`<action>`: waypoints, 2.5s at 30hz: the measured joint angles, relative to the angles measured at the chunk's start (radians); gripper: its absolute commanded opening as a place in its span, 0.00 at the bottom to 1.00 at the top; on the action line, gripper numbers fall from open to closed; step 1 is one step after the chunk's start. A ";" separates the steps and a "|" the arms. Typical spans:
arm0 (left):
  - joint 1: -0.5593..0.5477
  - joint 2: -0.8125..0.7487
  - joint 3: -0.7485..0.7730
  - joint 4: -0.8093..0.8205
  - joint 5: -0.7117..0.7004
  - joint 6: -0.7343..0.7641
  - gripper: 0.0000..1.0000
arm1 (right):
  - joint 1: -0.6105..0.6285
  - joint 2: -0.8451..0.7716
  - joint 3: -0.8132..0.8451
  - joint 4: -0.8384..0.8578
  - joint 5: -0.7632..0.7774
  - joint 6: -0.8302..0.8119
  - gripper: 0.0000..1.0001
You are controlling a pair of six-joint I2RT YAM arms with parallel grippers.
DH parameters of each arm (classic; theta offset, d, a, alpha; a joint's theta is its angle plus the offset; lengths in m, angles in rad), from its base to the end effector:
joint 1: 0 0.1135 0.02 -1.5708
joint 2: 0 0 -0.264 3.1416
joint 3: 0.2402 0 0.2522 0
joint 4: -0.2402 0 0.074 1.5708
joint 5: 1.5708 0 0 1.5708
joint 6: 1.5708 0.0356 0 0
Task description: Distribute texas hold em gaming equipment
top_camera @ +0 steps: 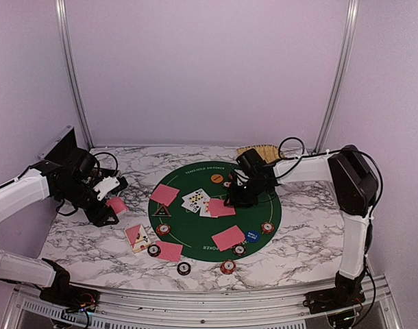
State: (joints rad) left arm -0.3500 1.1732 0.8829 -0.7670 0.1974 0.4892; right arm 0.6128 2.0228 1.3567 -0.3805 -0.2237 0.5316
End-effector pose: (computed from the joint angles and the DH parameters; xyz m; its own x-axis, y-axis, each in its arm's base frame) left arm 0.2072 -0.0831 0.2494 -0.5217 0.6810 -0.5139 0.7612 0.6436 0.0800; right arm 0.3385 0.2477 0.1527 -0.9408 -0.0572 -0.3341 -0.2027 0.8849 0.4193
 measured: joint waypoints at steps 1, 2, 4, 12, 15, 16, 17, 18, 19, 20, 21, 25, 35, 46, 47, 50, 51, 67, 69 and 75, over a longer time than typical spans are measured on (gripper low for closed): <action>0.003 0.000 0.000 0.002 0.000 0.000 0.00 | 0.000 -0.006 0.000 -0.007 0.005 0.000 0.40; 0.005 0.000 -0.002 0.006 0.000 0.000 0.00 | 0.000 -0.012 0.000 -0.016 0.009 0.000 0.41; 0.016 0.001 -0.009 0.018 -0.005 0.000 0.00 | 0.000 -0.032 0.004 -0.035 0.021 0.000 0.42; 0.084 0.022 -0.119 0.140 -0.079 -0.027 0.00 | -0.019 -0.232 -0.008 -0.056 0.084 0.010 0.47; 0.089 0.051 -0.155 0.187 -0.106 -0.050 0.00 | -0.050 -0.351 -0.081 -0.030 0.098 0.019 0.48; 0.089 0.067 -0.159 0.201 -0.113 -0.061 0.00 | -0.065 -0.384 -0.108 -0.025 0.102 0.022 0.48; 0.089 0.085 -0.161 0.217 -0.121 -0.070 0.00 | -0.080 -0.409 -0.133 -0.019 0.104 0.024 0.48; 0.089 0.103 -0.161 0.235 -0.128 -0.082 0.00 | -0.095 -0.427 -0.156 -0.017 0.106 0.026 0.48; 0.089 0.119 -0.162 0.254 -0.132 -0.091 0.00 | -0.108 -0.439 -0.179 -0.015 0.110 0.027 0.49; 0.089 0.132 -0.163 0.270 -0.136 -0.101 0.00 | -0.120 -0.448 -0.201 -0.013 0.112 0.030 0.49; 0.089 0.143 -0.167 0.290 -0.141 -0.111 0.00 | -0.130 -0.456 -0.225 -0.014 0.114 0.034 0.49; 0.089 0.175 -0.193 0.346 -0.161 -0.144 0.00 | -0.161 -0.483 -0.296 -0.021 0.120 0.041 0.50; 0.067 0.264 -0.212 0.402 -0.185 -0.180 0.01 | -0.184 -0.545 -0.311 -0.021 0.120 0.045 0.51; -0.032 0.301 -0.186 0.431 -0.189 -0.192 0.34 | -0.186 -0.553 -0.327 -0.020 0.121 0.052 0.52; -0.034 0.304 -0.184 0.430 -0.189 -0.192 0.40 | -0.186 -0.553 -0.330 -0.022 0.121 0.052 0.53; -0.035 0.304 -0.183 0.430 -0.190 -0.192 0.55 | -0.186 -0.554 -0.333 -0.023 0.121 0.052 0.54; -0.035 0.304 -0.183 0.430 -0.189 -0.192 0.63 | -0.186 -0.554 -0.333 -0.024 0.121 0.052 0.55; -0.035 0.297 -0.182 0.426 -0.190 -0.167 0.99 | -0.193 -0.568 -0.333 -0.033 0.126 0.051 0.58; -0.035 0.296 -0.182 0.422 -0.196 -0.166 0.99 | -0.193 -0.568 -0.333 -0.039 0.129 0.051 0.59; -0.033 0.271 -0.143 0.359 -0.214 -0.156 0.99 | -0.201 -0.568 -0.331 -0.048 0.146 0.047 0.66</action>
State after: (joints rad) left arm -0.3832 1.4445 0.7403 -0.4080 -0.0162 0.3328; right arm 0.4122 1.4544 1.0260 -0.4286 -0.0776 0.5785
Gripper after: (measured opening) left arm 0.988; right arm 0.616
